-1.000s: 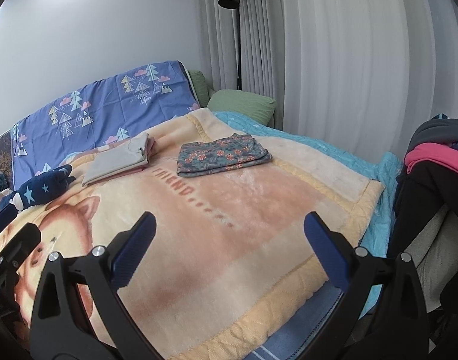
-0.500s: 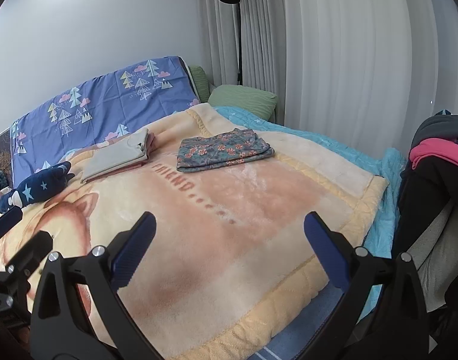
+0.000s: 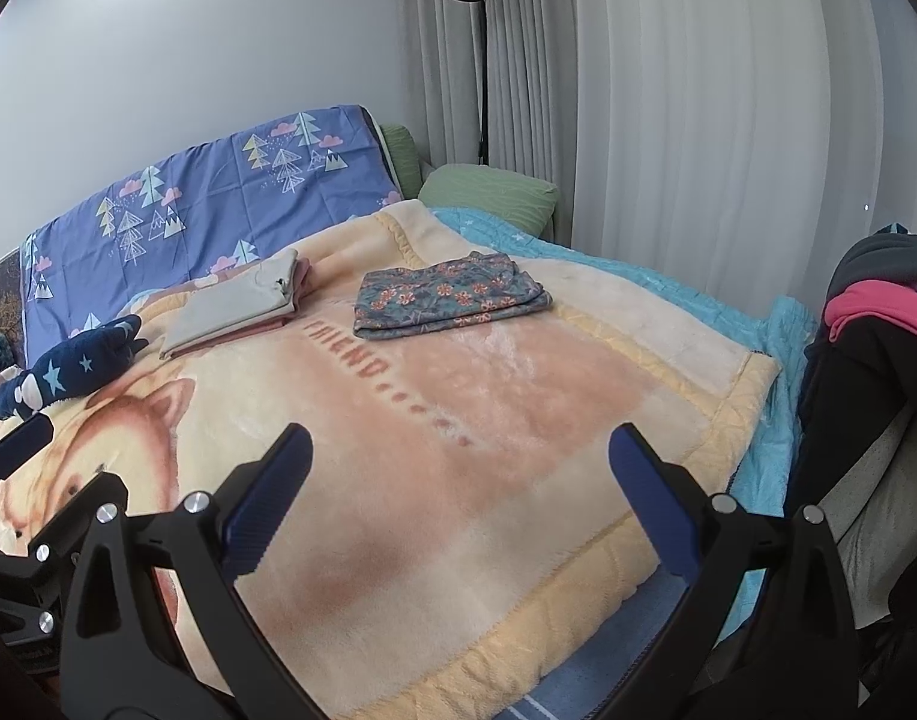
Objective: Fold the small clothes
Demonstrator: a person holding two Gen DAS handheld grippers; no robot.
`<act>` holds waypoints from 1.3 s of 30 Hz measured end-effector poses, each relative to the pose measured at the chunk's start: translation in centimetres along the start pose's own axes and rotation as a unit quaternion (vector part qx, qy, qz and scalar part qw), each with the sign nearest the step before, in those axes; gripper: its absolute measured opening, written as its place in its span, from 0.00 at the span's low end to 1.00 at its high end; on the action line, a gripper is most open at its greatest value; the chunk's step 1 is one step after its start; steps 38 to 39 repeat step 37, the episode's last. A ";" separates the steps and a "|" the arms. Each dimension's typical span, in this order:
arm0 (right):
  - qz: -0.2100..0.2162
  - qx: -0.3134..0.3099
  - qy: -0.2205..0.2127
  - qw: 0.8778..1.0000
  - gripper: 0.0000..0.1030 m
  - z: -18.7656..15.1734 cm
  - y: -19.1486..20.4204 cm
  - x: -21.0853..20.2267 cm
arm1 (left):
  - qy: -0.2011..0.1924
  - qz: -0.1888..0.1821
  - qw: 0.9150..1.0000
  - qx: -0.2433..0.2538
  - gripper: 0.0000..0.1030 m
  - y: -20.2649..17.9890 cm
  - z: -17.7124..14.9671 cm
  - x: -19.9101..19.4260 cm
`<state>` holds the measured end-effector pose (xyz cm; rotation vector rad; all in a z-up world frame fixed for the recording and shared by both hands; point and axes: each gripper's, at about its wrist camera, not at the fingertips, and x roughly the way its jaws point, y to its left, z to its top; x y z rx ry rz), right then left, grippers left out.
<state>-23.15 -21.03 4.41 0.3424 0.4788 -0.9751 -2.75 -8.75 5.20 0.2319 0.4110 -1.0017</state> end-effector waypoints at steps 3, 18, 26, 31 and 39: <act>0.000 0.001 0.000 1.000 0.98 0.0 0.0 0.0 | 0.002 0.000 1.000 0.001 0.99 -0.1 -0.1 0.1; -0.002 0.002 0.000 1.000 0.98 0.1 -0.2 0.1 | 0.005 -0.003 1.000 0.008 0.99 -0.4 -0.4 0.3; -0.003 0.001 0.003 1.000 0.98 0.3 -0.4 0.1 | 0.010 -0.004 1.000 0.009 0.99 -0.3 -0.5 0.3; -0.003 0.000 0.005 1.000 0.98 0.3 -0.4 0.1 | 0.011 -0.005 1.000 0.010 0.99 -0.3 -0.6 0.3; -0.003 -0.001 0.006 1.000 0.98 0.5 -0.3 0.2 | 0.014 -0.003 1.000 0.008 0.99 -0.4 -0.7 0.2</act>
